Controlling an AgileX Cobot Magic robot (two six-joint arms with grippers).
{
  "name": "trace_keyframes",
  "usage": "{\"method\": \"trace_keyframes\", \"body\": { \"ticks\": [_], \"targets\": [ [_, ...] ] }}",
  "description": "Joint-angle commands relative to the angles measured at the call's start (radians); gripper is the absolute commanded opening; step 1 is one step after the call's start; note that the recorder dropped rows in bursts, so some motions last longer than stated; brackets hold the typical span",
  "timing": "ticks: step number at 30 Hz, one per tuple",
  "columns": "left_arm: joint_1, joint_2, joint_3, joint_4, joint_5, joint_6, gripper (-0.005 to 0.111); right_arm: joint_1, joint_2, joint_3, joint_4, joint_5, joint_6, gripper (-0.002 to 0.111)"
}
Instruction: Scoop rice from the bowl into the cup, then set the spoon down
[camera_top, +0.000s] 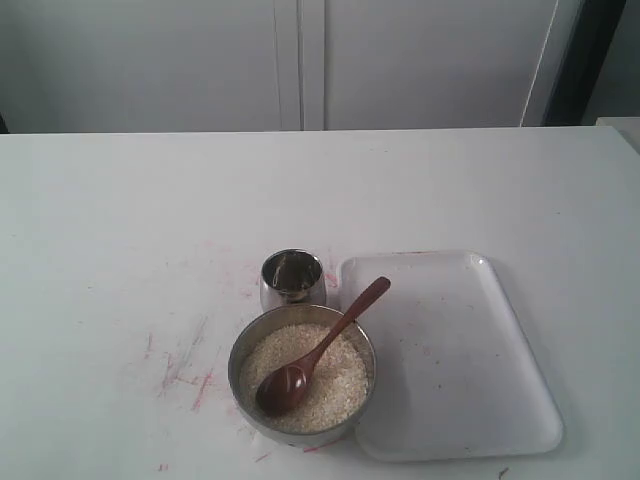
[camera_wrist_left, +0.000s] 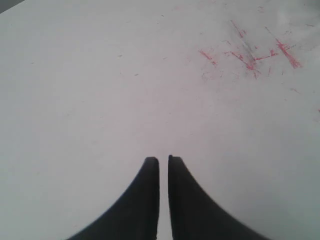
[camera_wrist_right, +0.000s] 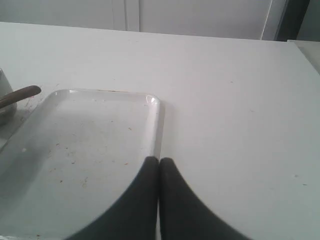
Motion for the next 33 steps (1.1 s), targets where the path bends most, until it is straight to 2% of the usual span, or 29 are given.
{"method": "trace_keyframes", "body": {
  "ticks": [1, 11, 19, 30, 33],
  "targets": [
    [-0.007, 0.0, 0.009, -0.006, 0.049, -0.006, 0.014, -0.008, -0.007, 0.005, 0.001, -0.009, -0.002, 0.0],
    [-0.007, 0.0, 0.009, -0.006, 0.049, -0.006, 0.014, -0.008, -0.007, 0.005, 0.001, -0.014, -0.002, 0.0],
    [-0.007, 0.0, 0.009, -0.006, 0.049, -0.006, 0.014, -0.008, -0.007, 0.005, 0.001, -0.243, -0.002, 0.0],
    [-0.007, 0.0, 0.009, -0.006, 0.049, -0.006, 0.014, -0.008, -0.007, 0.005, 0.001, -0.266, -0.002, 0.0],
    [-0.007, 0.0, 0.009, -0.006, 0.049, -0.006, 0.014, -0.008, -0.007, 0.005, 0.008, -0.364, 0.031, 0.0]
  ]
}}
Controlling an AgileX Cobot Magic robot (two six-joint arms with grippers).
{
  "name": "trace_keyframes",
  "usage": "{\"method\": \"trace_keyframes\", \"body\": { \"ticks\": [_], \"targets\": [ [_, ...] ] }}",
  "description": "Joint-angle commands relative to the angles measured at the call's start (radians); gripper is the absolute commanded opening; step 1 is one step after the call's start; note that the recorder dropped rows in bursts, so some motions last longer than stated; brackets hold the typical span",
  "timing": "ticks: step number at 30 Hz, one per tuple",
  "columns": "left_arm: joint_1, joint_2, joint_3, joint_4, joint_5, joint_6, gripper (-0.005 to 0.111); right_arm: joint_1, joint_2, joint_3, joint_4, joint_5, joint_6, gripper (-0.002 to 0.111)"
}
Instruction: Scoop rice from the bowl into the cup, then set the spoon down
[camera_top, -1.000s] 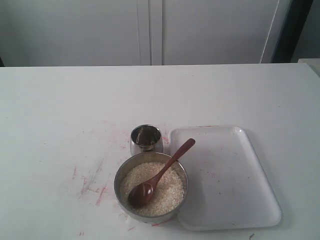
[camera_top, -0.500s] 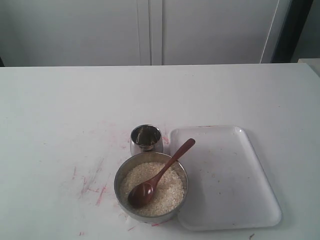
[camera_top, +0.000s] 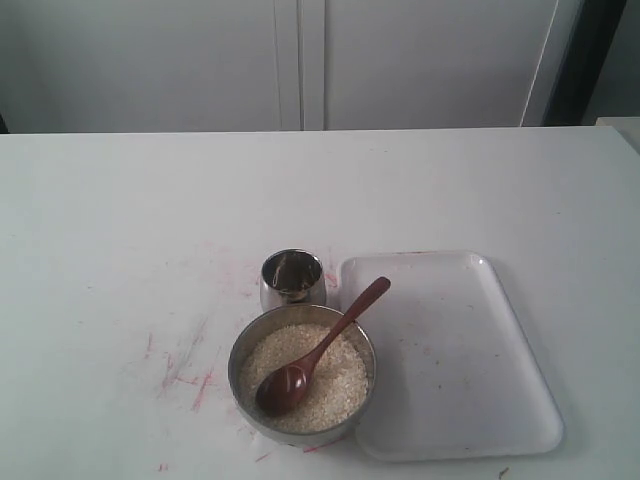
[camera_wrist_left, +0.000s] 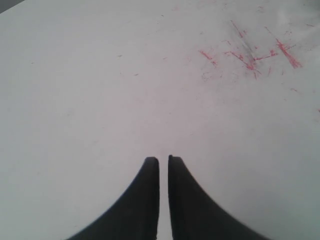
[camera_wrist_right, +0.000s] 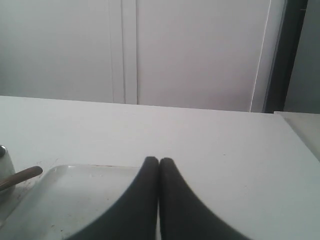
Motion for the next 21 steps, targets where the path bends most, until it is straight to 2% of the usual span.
{"method": "trace_keyframes", "body": {
  "ticks": [1, 4, 12, 13, 14, 16, 21],
  "targets": [
    [-0.007, 0.0, 0.009, -0.006, 0.049, -0.006, 0.014, -0.008, -0.007, 0.005, 0.01, -0.16, 0.074, 0.0],
    [-0.007, 0.0, 0.009, -0.006, 0.049, -0.006, 0.014, -0.008, -0.007, 0.005, 0.01, -0.316, 0.238, 0.0],
    [-0.007, 0.0, 0.009, -0.006, 0.049, -0.006, 0.014, -0.008, -0.007, 0.005, 0.01, -0.341, 0.486, 0.0],
    [-0.007, 0.0, 0.009, -0.006, 0.049, -0.006, 0.014, -0.008, -0.007, 0.004, 0.01, -0.297, 0.511, 0.0],
    [-0.007, 0.0, 0.009, -0.006, 0.049, -0.006, 0.014, -0.008, -0.007, -0.055, 0.008, -0.132, 0.523, 0.0],
    [-0.007, 0.0, 0.009, -0.006, 0.049, -0.006, 0.014, -0.006, -0.007, -0.14, 0.006, 0.056, 0.494, 0.0],
    [-0.007, 0.0, 0.009, -0.006, 0.049, -0.006, 0.014, 0.023, 0.196, -0.359, 0.011, 0.343, 0.236, 0.0]
  ]
}}
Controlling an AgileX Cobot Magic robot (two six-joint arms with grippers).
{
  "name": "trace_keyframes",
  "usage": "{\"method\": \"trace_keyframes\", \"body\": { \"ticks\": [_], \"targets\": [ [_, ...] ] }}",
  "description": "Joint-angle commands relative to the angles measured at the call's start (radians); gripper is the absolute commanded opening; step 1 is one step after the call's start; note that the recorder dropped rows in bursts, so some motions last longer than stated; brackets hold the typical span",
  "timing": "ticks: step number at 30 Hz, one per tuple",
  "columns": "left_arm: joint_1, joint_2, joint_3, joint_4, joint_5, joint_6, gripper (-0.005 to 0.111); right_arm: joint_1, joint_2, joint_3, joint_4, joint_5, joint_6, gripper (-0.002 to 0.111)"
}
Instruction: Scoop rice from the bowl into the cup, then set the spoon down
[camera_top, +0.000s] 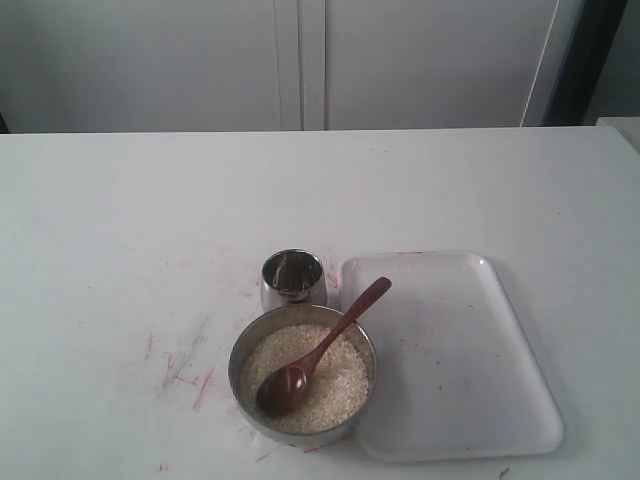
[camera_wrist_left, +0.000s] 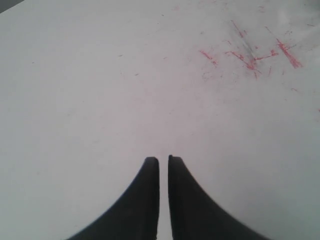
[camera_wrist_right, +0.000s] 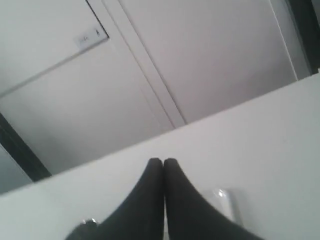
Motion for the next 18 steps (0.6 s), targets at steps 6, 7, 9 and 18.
{"method": "trace_keyframes", "body": {
  "ticks": [6, 7, 9, 18],
  "targets": [
    [-0.007, 0.0, 0.009, -0.006, 0.049, -0.006, 0.014, 0.07, 0.604, -0.453, 0.161, 0.472, -0.521, 0.0],
    [-0.007, 0.0, 0.009, -0.006, 0.049, -0.006, 0.014, 0.07, 0.679, -0.517, 0.192, 0.524, -0.573, 0.0],
    [-0.007, 0.0, 0.009, -0.006, 0.049, -0.006, 0.014, 0.07, 0.807, -0.649, 0.228, 0.612, -0.639, 0.0],
    [-0.007, 0.0, 0.009, -0.006, 0.049, -0.006, 0.014, 0.17, 1.247, -1.068, 0.235, 0.751, -0.93, 0.0]
  ]
}}
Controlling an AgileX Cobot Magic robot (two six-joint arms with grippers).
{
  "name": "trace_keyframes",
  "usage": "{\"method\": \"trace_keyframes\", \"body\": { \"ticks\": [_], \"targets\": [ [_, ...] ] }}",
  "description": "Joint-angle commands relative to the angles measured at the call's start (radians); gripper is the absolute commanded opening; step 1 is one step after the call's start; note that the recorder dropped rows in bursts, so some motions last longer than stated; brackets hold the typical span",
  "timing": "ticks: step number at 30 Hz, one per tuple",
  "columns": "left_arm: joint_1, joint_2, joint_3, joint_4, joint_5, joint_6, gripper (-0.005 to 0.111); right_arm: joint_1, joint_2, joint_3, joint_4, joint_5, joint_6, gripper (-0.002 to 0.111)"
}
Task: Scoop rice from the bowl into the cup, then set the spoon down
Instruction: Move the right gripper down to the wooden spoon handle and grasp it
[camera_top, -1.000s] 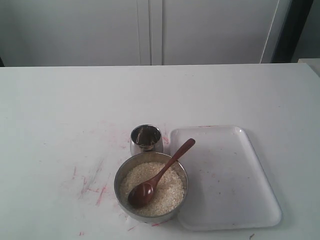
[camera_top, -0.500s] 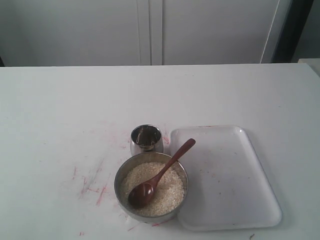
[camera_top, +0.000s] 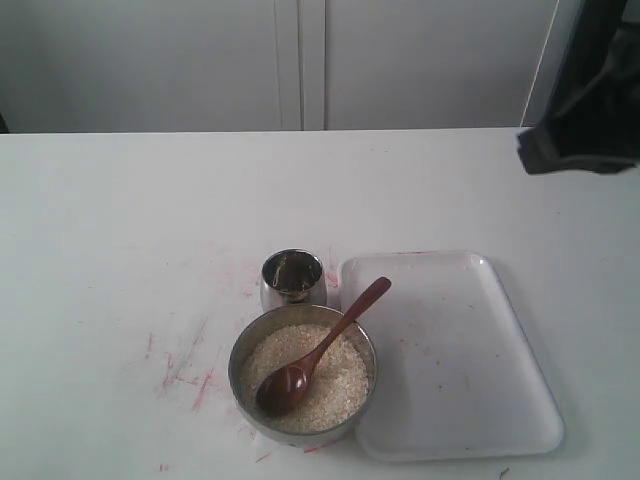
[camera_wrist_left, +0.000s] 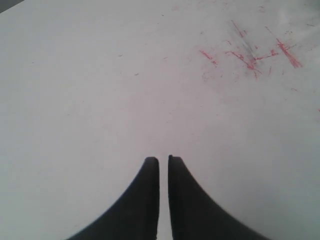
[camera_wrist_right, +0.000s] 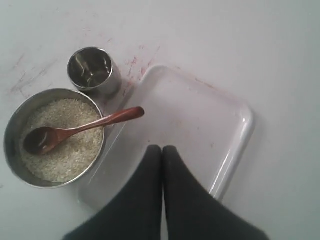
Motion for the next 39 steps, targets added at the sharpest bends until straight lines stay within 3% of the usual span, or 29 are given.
{"method": "trace_keyframes", "body": {
  "ticks": [1, 9, 19, 22, 27, 39],
  "targets": [
    [-0.007, 0.0, 0.009, -0.006, 0.049, -0.006, 0.014, 0.069, 0.157, -0.15, 0.007, 0.041, -0.181, 0.0],
    [-0.007, 0.0, 0.009, -0.006, 0.049, -0.006, 0.014, 0.258, 0.329, -0.222, -0.001, 0.054, -0.508, 0.0],
    [-0.007, 0.0, 0.009, -0.006, 0.049, -0.006, 0.014, 0.387, 0.504, -0.222, -0.302, 0.018, -0.584, 0.0],
    [-0.007, 0.0, 0.009, -0.006, 0.049, -0.006, 0.014, 0.389, 0.546, -0.222, -0.316, 0.022, -0.654, 0.011],
    [-0.007, 0.0, 0.009, -0.006, 0.049, -0.006, 0.014, 0.389, 0.585, -0.222, -0.316, 0.046, -0.862, 0.049],
    [-0.007, 0.0, 0.009, -0.006, 0.049, -0.006, 0.014, 0.389, 0.679, -0.222, -0.371, 0.049, -0.995, 0.051]
  ]
}}
